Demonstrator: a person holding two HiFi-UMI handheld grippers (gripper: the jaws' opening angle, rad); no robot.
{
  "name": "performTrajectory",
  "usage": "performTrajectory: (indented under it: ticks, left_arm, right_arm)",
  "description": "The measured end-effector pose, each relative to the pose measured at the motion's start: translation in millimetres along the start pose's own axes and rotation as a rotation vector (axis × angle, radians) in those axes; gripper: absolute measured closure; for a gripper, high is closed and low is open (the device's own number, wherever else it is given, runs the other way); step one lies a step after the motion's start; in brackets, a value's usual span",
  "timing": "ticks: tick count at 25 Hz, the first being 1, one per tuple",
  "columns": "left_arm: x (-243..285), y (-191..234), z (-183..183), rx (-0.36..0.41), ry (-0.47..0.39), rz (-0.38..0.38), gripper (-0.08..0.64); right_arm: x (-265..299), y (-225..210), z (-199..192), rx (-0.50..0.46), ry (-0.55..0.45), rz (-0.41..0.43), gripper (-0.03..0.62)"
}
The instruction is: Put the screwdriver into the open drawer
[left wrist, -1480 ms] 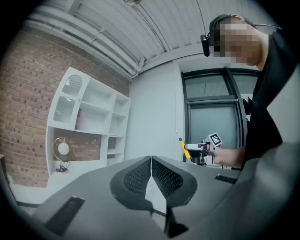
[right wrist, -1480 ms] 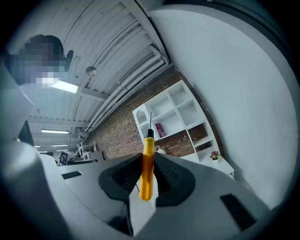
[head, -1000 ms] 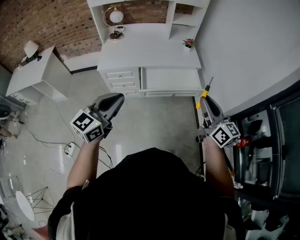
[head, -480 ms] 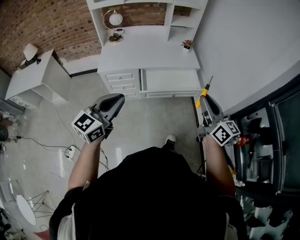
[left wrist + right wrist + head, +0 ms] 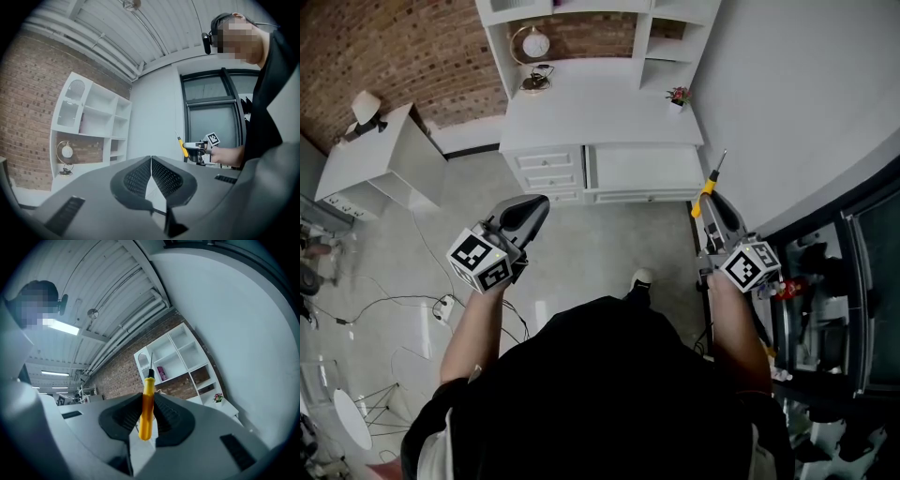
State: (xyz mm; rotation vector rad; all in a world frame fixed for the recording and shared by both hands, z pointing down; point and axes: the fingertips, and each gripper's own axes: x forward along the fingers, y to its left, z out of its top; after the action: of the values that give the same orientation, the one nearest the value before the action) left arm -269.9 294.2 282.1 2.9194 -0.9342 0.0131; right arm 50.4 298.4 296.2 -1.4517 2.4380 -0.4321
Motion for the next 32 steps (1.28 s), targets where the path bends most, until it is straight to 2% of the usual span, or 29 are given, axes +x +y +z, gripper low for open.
performTrajectory:
  ticks: [10,23,32]
  left_arm:
    - [22,15,-11,-0.007,0.040,0.005,0.537]
    - [73,39,-16,-0.008,0.062,0.023,0.537]
    - [107,70,-23,-0.032,0.078,0.054,0.537]
  right_arm:
    - [20,-25,-11,0.021,0.013,0.000,0.512]
    - [53,-71,0,0.054,0.024,0.015,0.512]
    - [91,-106,2,0.066,0.050,0.026,0.512]
